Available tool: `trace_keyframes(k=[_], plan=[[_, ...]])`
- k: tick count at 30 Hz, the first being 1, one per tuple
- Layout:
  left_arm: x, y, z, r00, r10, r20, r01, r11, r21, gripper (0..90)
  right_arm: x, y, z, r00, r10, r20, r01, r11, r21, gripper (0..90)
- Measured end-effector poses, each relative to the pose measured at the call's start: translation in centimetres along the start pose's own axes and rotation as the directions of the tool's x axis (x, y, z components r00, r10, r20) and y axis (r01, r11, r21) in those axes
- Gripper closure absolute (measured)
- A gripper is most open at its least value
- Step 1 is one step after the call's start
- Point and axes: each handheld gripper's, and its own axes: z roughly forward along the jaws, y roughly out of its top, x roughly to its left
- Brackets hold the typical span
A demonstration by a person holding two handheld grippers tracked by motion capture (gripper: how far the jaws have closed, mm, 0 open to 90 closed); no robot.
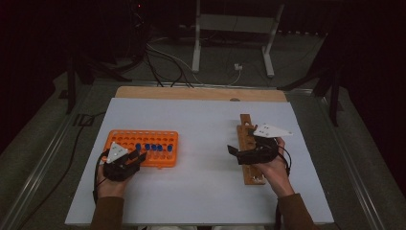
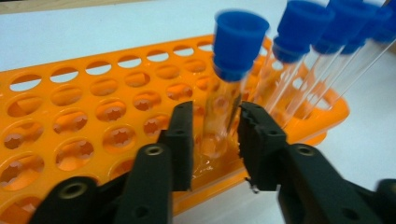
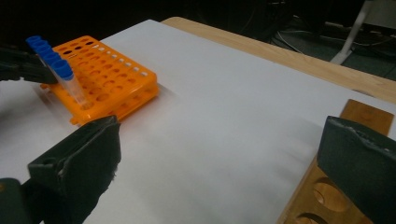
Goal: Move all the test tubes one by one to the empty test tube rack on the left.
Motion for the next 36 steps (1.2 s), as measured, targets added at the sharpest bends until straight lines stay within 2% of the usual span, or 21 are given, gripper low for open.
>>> trace_keyframes(k=[2,4,7,9,11,14,17,22,25,28,36], plan=[[0.2,0.1,-0.4,0.9999,-0.012,-0.006,0.012,0.9999,-0.012,60.6,-0.1,-0.1,-0.1,1.0,0.004,0.003,-0.004,1.0,-0.001,0.0],[0.3,0.3,-1.0,0.9995,-0.032,0.008,0.032,0.9987,-0.039,58.9,-0.3,-0.2,-0.3,0.9999,0.004,0.009,-0.004,1.0,-0.002,0.0],[0.4,0.5,-2.0,0.9977,-0.06,0.031,0.063,0.9936,-0.094,56.6,-0.6,-0.3,-0.5,0.9998,0.011,0.019,-0.01,1.0,-0.008,0.0],[0.5,0.7,-2.6,0.9973,-0.064,0.034,0.068,0.9901,-0.123,54.5,-0.7,-0.4,-0.7,0.9996,0.016,0.025,-0.016,1.0,-0.014,0.0],[0.7,0.8,-3.2,0.9974,-0.069,0.021,0.071,0.9853,-0.155,52.9,-0.9,-0.5,-1.0,0.9993,0.017,0.032,-0.016,1.0,-0.024,0.0],[0.9,1.1,-4.2,0.9973,-0.067,0.029,0.072,0.975,-0.211,52.7,-1.3,-0.8,-1.4,0.9985,0.019,0.052,-0.017,0.999,-0.043,0.0],[1.2,1.3,-5.1,0.9972,-0.068,0.029,0.073,0.9659,-0.248,43.0,-1.7,-1.2,-2.1,0.9972,0.032,0.068,-0.027,0.997,-0.067,0.0],[1.1,1.3,-5.8,0.9977,-0.055,-0.038,0.043,0.9618,-0.27,24.3,-1.9,-2.4,-3.0,0.9931,0.008,0.117,0.002,0.997,-0.083,0.0],[1.0,1.3,-6.0,0.9972,-0.041,-0.062,0.022,0.9596,-0.281,14.2,-2.2,-3.5,-3.5,0.9899,0.024,0.14,-0.01,0.995,-0.098,0.0],[0.9,1.3,-6.0,0.9965,-0.035,-0.075,0.013,0.9607,-0.277,4.0,-2.6,-4.4,-3.9,0.9867,0.046,0.156,-0.029,0.994,-0.109,0.0],[1.0,1.2,-6.0,0.9963,-0.031,-0.081,0.007,0.9611,-0.276,0.6,-3.1,-6.3,-5.3,0.9803,0.081,0.18,-0.053,0.987,-0.154,0.0]])
